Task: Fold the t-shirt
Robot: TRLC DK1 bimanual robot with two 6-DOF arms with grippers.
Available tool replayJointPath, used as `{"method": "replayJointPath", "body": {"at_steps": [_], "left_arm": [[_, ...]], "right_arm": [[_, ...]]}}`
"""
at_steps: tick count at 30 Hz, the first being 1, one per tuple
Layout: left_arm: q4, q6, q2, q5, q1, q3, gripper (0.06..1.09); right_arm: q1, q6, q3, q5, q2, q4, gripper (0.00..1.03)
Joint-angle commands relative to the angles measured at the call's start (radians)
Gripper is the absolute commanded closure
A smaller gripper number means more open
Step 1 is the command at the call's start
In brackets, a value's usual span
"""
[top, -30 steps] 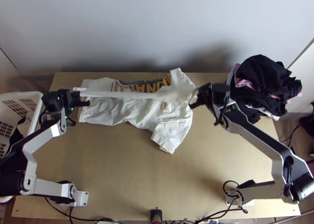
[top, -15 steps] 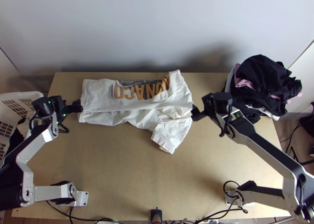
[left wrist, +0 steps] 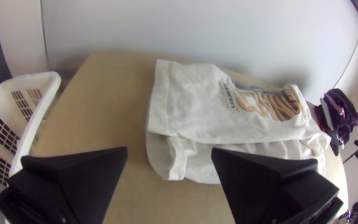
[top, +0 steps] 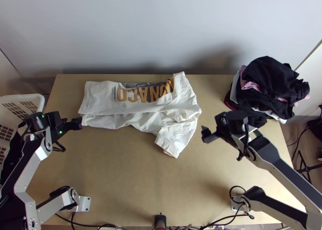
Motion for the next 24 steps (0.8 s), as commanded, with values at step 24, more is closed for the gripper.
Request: {"method": "replayJointPath", "body": {"at_steps": [24], "left_arm": [[-0.056,-0.168,0.286,0.017,-0.064,0.125,0.10]], "right_arm": [[0.215,0.198,-0.013,-0.158,-0.084,-0.231,0.05]]}}
